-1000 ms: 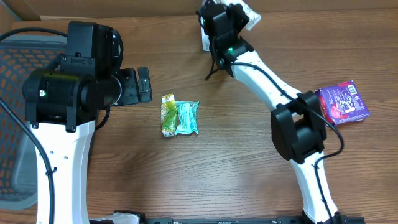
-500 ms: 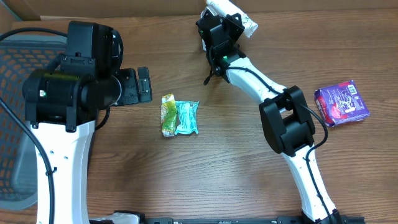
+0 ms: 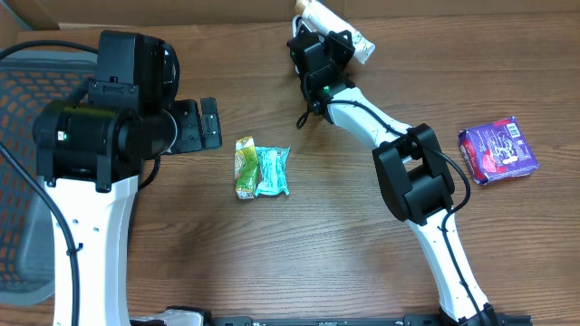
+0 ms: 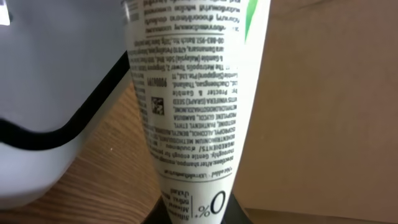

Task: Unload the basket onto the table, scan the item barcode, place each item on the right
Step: 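Hold the tube's barcode side in front of the scanner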

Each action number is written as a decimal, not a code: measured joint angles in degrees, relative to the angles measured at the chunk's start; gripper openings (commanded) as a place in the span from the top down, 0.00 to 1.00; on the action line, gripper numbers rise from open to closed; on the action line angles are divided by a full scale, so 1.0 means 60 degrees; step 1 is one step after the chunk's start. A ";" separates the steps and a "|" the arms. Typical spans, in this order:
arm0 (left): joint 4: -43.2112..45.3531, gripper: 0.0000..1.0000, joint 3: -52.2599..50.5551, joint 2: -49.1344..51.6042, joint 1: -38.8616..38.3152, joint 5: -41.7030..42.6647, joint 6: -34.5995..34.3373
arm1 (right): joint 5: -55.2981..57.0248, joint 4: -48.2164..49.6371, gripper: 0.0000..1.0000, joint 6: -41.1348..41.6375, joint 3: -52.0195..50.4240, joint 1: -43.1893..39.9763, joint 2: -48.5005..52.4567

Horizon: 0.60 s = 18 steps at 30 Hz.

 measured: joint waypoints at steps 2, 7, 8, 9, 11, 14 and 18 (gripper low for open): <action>0.0000 0.00 0.0000 0.0000 0.0000 0.0000 0.0000 | 0.0007 -0.0135 0.96 0.0022 0.0000 0.0000 0.0000; 0.0000 0.00 0.0000 0.0000 0.0000 0.0000 0.0000 | 0.0000 -0.0357 0.96 0.0146 0.0000 0.0029 0.0000; 0.0000 0.00 0.0000 0.0000 0.0000 0.0000 0.0000 | 0.0007 -0.0397 0.96 0.0160 0.0000 0.0044 0.0000; 0.0000 0.00 0.0000 0.0000 0.0000 0.0000 0.0000 | 0.0004 -0.0455 0.96 0.0168 0.0000 0.0058 0.0000; 0.0000 0.00 0.0000 0.0000 0.0000 0.0000 0.0000 | 0.0000 -0.0506 0.96 0.0171 0.0000 0.0109 0.0000; 0.0000 0.01 0.0000 0.0000 0.0000 0.0000 0.0000 | 0.0004 -0.0517 0.96 0.0168 0.0000 0.0233 0.0000; 0.0000 0.01 0.0000 0.0000 0.0000 0.0000 0.0000 | 0.0069 -0.0528 0.96 0.0168 0.0000 0.0386 0.0000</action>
